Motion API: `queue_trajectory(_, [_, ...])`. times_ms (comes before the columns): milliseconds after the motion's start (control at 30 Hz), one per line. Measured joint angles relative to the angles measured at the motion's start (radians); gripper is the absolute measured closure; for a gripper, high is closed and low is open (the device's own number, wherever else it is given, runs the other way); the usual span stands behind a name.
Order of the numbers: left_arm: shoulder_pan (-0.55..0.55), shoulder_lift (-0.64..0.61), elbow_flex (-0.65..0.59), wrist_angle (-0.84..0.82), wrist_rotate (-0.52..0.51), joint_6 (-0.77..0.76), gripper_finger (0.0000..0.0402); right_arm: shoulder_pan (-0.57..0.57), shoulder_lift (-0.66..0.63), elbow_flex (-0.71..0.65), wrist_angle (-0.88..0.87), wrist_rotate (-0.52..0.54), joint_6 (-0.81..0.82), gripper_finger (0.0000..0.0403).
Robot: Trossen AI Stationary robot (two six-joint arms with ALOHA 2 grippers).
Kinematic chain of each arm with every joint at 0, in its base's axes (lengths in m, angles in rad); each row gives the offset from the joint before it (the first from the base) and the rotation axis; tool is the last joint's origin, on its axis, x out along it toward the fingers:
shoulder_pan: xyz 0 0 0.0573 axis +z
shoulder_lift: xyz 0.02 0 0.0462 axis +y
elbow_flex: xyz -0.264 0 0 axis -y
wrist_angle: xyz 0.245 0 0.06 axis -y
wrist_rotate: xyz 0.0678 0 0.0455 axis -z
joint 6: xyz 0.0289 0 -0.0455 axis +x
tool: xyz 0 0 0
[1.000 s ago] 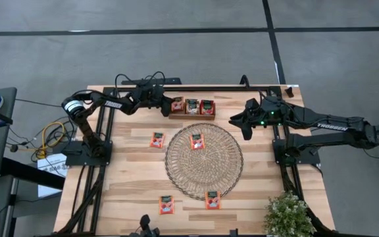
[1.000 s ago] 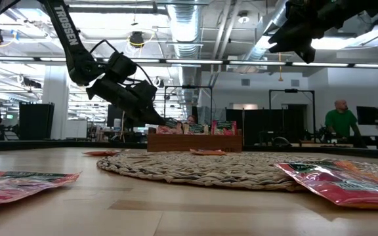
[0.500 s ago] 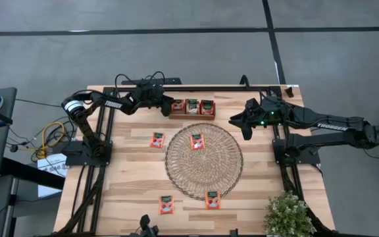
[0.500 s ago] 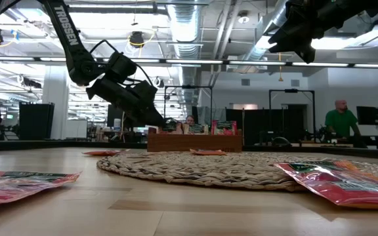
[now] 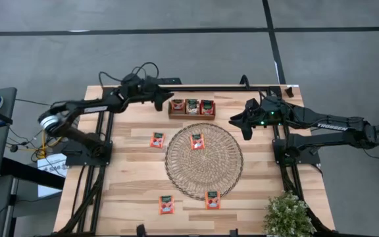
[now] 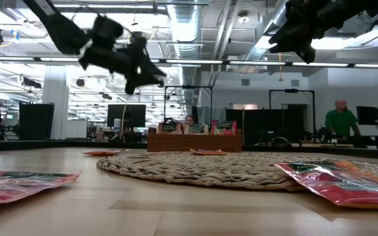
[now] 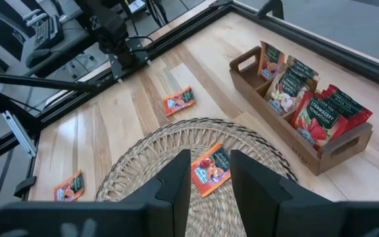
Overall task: Pick & Place Tea
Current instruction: Put the orange tea bag into the left section of the brown wooden organizer
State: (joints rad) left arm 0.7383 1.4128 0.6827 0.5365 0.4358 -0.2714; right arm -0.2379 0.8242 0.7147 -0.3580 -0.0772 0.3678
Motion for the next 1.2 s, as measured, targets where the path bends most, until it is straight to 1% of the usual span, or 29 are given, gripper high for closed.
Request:
queue_trajectory(133, [-0.069,-0.131,0.0,-0.109,0.078,-0.086,0.0256,0.0,0.0,0.0,0.0,-0.002,-0.012,0.0306])
queue_trajectory(267, [-0.211,-0.189,0.0,-0.169,0.083,-0.115,0.0256,0.0,0.0,0.0,0.0,-0.002,-0.036,0.0306])
queue_trajectory(333, [-0.284,-0.191,0.0,-0.181,0.048,-0.125,0.0256,0.0,0.0,0.0,0.0,-0.002,-0.037,0.0306])
queue_trajectory(433, [-0.377,-0.19,0.0,-0.21,-0.052,-0.129,0.0256,0.0,0.0,0.0,0.0,-0.002,-0.038,0.0306])
queue_trajectory(567, [-0.458,-0.189,0.0,-0.342,-0.182,-0.129,0.0256,0.0,0.0,0.0,-0.006,-0.002,-0.038,0.0306])
queue_trajectory(700, [-0.478,-0.197,0.0,-0.533,-0.28,-0.149,0.0256,0.0,0.0,0.0,-0.015,-0.003,-0.039,0.0306])
queue_trajectory(833, [-0.469,-0.197,0.0,-0.766,-0.419,-0.213,0.0256,0.0,0.0,0.0,-0.034,-0.004,-0.059,0.0306])
queue_trajectory(933, [-0.462,-0.197,0.0,-0.913,-0.465,-0.21,0.0256,0.0,0.0,0.0,-0.034,-0.005,-0.062,0.0306])
queue_trajectory(1000, [-0.463,-0.197,0.0,-0.973,-0.48,-0.17,0.0256,0.0,0.0,0.0,-0.034,-0.005,-0.062,0.0306])
queue_trajectory(1067, [-0.463,-0.197,0.0,-1.003,-0.485,-0.091,0.0256,0.0,0.0,0.0,-0.034,-0.005,-0.063,0.0306])
queue_trajectory(1200, [-0.463,-0.197,0.0,-1.001,-0.501,0.1,0.0256,0.0,0.0,0.0,-0.033,-0.005,-0.063,0.0306])
